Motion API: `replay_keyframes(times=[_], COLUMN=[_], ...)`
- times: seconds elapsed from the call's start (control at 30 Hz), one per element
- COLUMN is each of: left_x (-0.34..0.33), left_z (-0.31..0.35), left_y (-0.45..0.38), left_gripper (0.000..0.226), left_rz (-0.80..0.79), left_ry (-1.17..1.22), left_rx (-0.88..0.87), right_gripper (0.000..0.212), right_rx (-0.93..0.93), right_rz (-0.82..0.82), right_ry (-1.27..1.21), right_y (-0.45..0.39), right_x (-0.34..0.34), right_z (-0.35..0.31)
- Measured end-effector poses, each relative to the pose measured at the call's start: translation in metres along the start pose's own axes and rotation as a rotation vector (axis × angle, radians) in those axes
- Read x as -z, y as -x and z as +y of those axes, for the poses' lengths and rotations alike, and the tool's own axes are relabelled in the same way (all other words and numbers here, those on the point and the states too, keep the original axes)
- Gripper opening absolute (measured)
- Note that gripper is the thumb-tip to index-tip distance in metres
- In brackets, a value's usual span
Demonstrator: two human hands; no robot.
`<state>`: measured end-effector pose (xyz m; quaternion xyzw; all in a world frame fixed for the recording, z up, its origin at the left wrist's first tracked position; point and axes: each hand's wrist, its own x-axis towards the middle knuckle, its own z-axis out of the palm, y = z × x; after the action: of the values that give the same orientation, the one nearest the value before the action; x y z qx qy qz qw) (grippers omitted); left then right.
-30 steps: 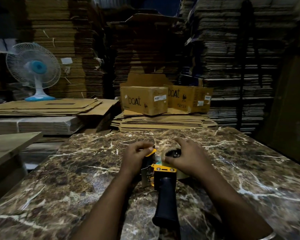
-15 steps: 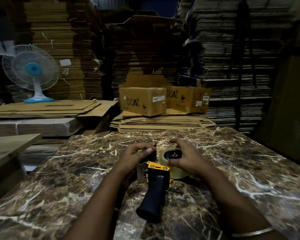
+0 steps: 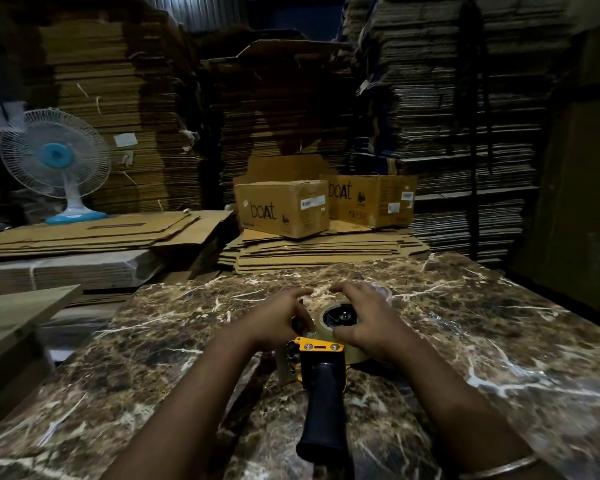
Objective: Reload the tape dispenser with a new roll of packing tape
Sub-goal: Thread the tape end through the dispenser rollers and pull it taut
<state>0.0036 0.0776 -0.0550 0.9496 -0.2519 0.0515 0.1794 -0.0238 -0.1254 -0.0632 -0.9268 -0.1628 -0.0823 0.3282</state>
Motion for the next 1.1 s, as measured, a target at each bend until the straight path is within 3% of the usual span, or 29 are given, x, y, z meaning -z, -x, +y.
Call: replay_keyframes(times=[0.27, 0.43, 0.53, 0.63, 0.8, 1.1], left_x=[-0.020, -0.028, -0.028, -0.030, -0.028, -0.029], left_z=[-0.016, -0.013, -0.019, -0.028, -0.020, -0.021], left_y=[-0.003, 0.005, 0.005, 0.009, 0.017, 0.038], left_gripper=[0.016, 0.043, 0.029, 0.015, 0.027, 0.019], left_rz=[0.112, 0.103, 0.202, 0.130, 0.201, 0.283], left_ry=[-0.021, 0.061, 0.075, -0.067, 0.004, 0.083], left_rx=[-0.086, -0.127, -0.194, -0.234, -0.295, -0.257], right_gripper=[0.082, 0.098, 0.113, 0.119, 0.114, 0.119], right_rx=[0.017, 0.136, 0.178, 0.154, 0.151, 0.129], right_rz=[-0.020, -0.061, -0.141, -0.155, -0.163, -0.178], right_ry=[0.049, 0.139, 0.276, 0.314, 0.343, 0.316], right_y=[-0.004, 0.002, 0.002, -0.001, -0.001, -0.002], right_x=[-0.007, -0.004, -0.009, -0.011, -0.011, -0.010], right_z=[0.005, -0.002, -0.005, -0.003, -0.004, -0.002])
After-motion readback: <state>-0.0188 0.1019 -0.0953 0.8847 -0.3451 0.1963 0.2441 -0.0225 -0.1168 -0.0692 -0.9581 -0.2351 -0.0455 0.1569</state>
